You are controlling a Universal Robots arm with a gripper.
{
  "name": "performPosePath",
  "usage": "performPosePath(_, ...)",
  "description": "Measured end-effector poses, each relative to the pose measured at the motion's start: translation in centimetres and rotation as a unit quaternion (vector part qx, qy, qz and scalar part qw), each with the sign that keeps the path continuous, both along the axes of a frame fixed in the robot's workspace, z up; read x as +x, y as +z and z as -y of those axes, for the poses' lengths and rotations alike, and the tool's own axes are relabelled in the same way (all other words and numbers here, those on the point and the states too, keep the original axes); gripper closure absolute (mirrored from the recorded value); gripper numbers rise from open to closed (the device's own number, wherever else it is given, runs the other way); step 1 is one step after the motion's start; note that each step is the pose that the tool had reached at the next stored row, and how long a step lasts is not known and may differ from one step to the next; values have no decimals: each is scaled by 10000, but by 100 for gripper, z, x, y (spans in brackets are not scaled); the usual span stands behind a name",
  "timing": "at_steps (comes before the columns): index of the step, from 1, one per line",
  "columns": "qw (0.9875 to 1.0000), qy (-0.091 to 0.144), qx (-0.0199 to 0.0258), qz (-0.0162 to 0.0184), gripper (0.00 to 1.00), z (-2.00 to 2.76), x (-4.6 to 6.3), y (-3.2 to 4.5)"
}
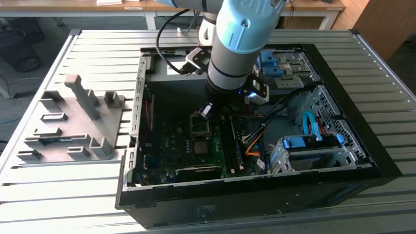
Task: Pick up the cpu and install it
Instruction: 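Close the cpu cover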
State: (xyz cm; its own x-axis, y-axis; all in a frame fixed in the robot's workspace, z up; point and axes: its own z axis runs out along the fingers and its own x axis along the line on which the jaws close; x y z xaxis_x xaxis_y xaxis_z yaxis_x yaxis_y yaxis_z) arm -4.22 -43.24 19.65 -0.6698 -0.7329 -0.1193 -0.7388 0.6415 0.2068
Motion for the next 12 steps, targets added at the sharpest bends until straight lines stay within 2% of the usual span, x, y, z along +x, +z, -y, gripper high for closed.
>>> performPosePath(6,10000,0,-1,24,90,5,-35,15)
performPosePath(12,10000,1,0,44,90,5,-51,74)
